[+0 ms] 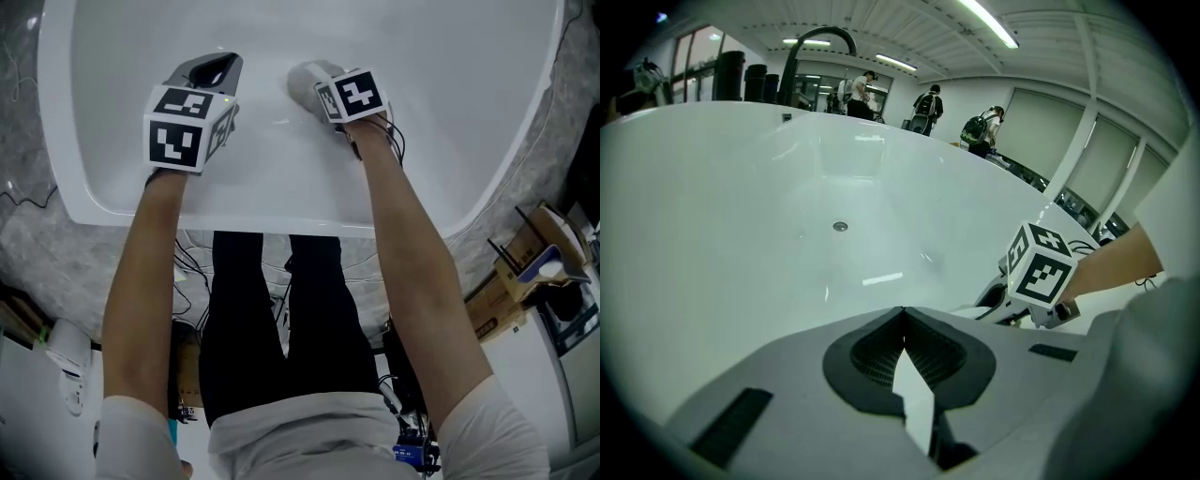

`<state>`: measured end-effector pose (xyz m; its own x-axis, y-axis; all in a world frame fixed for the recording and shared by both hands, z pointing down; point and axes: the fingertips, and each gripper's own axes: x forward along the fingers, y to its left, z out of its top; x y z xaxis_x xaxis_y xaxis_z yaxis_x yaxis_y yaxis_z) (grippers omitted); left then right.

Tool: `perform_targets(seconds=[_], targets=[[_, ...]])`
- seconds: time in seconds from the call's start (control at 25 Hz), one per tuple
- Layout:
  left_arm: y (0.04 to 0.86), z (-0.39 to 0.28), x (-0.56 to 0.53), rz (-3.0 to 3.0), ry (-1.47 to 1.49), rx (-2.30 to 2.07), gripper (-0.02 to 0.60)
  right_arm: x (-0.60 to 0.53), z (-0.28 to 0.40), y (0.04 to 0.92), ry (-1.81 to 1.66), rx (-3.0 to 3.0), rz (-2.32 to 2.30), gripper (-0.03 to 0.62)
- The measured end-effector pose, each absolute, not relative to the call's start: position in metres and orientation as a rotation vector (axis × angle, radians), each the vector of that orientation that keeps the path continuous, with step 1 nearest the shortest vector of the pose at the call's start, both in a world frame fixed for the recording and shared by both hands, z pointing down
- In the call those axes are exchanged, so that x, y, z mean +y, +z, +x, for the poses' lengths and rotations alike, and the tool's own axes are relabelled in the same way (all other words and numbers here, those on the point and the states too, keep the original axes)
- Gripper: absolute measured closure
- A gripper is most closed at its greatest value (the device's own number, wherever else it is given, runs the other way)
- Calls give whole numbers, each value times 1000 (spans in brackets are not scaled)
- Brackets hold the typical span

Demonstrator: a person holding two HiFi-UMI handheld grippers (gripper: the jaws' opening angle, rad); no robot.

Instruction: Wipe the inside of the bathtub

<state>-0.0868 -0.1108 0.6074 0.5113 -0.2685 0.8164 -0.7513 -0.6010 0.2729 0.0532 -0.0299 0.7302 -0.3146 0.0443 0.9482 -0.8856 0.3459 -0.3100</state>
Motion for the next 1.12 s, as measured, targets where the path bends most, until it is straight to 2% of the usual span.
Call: perform_targets(seconds=[1.12], targets=[[592, -169, -129, 1993, 1061, -1064, 569, -75, -136, 715, 1367, -1905, 502, 499]])
